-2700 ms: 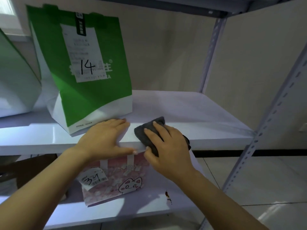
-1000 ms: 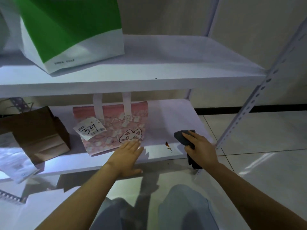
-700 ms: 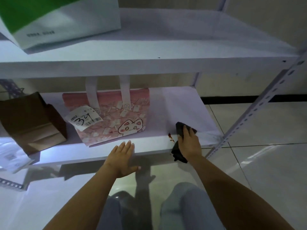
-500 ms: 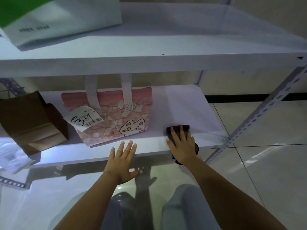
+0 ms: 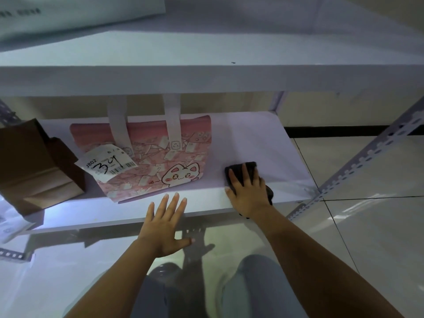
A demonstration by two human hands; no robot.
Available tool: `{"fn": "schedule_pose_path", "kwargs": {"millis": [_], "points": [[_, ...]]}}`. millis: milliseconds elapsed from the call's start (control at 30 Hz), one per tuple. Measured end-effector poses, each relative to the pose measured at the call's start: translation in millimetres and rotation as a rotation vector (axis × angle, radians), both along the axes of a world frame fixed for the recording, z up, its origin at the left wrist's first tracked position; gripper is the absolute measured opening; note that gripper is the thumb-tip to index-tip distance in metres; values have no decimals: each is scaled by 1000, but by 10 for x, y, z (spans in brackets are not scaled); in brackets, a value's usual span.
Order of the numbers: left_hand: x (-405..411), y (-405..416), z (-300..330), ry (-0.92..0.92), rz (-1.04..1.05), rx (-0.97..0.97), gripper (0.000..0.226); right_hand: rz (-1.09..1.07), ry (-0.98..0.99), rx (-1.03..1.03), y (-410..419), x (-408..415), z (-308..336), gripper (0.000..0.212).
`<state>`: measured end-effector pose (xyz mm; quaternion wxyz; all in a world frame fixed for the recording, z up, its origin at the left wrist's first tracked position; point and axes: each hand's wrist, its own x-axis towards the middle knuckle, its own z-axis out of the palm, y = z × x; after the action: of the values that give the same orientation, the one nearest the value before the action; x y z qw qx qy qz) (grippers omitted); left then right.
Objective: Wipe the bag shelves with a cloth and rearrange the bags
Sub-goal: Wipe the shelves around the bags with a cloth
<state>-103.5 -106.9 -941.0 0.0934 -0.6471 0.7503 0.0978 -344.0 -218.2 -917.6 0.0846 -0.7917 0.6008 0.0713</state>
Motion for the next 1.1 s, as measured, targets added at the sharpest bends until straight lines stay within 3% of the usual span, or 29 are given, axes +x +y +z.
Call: {"fn": "schedule_pose_path", "kwargs": {"millis": [133,200,367,467,567,833,1000,1100], "points": [[4,5,-19,-5,0,18,106,240,-38,-69,298,92,-93,63],[3,-2,-18,-1,5,14,105,247,-35,-60,344,-101,-101,62],[23,16,-83,27,0,-66,103,-82,59,-13,88,-882,2,78],[32,15,-130,50,3,-82,97,-220,41,41,-41,-1097,37,66],[46,9,-157,42,-7,-124,97,-358,-20,68,-182,-984,32,66],[43,22,-153,45,-16,-127,95,-538,-90,-123,349,-906,-103,61],[35,14,-177,17,-13,-157,94,-695,-69,-24,-71,-865,-1,61],[32,8,-189,25,6,-135,92,-685,-78,4,-289,-895,9,62]]}}
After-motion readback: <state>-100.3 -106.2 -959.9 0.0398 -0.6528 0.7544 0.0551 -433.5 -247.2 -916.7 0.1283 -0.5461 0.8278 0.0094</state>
